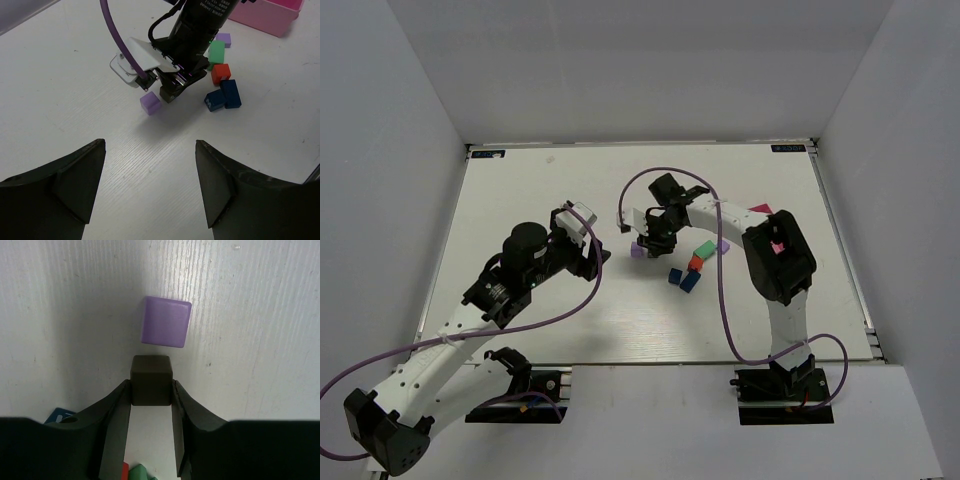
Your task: Build the wood block tower
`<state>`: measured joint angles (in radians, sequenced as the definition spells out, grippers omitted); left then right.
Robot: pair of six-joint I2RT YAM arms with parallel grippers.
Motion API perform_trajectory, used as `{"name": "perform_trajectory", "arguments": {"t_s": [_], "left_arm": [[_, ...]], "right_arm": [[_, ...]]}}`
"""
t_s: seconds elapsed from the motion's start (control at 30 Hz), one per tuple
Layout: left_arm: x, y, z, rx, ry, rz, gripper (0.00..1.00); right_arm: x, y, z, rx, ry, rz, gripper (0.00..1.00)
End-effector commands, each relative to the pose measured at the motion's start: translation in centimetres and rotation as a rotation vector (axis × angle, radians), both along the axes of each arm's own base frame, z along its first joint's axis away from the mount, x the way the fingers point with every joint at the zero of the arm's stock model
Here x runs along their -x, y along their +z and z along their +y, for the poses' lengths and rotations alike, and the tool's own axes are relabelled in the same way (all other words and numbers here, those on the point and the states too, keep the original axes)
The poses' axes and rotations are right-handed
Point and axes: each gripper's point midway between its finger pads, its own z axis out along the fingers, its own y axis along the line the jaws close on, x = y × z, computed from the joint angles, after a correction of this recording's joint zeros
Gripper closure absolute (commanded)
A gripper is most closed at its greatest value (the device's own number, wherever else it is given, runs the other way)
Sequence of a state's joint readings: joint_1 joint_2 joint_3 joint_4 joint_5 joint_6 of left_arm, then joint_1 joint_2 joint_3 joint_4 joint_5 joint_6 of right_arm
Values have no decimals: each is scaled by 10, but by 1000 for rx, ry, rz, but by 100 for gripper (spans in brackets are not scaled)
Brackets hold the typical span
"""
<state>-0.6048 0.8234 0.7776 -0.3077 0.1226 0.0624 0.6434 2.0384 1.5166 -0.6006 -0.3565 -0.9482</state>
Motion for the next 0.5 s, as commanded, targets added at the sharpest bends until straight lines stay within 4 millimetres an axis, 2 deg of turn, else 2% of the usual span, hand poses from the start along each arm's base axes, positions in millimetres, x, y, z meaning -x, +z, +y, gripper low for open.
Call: {"name": "perform_trajectory", "arguments": {"t_s": [0.0,0.3,0.47], "left_arm": [[3,8,-2,29,-13,-17,18],[3,8,-2,29,-13,-17,16],[3,8,-2,29,-13,-17,16]], "right_arm": [[-13,7,9,-8,33,-56,82],[-20,-3,9,22,61,-67,81],[-17,-4,9,29,69,-63,79]]}}
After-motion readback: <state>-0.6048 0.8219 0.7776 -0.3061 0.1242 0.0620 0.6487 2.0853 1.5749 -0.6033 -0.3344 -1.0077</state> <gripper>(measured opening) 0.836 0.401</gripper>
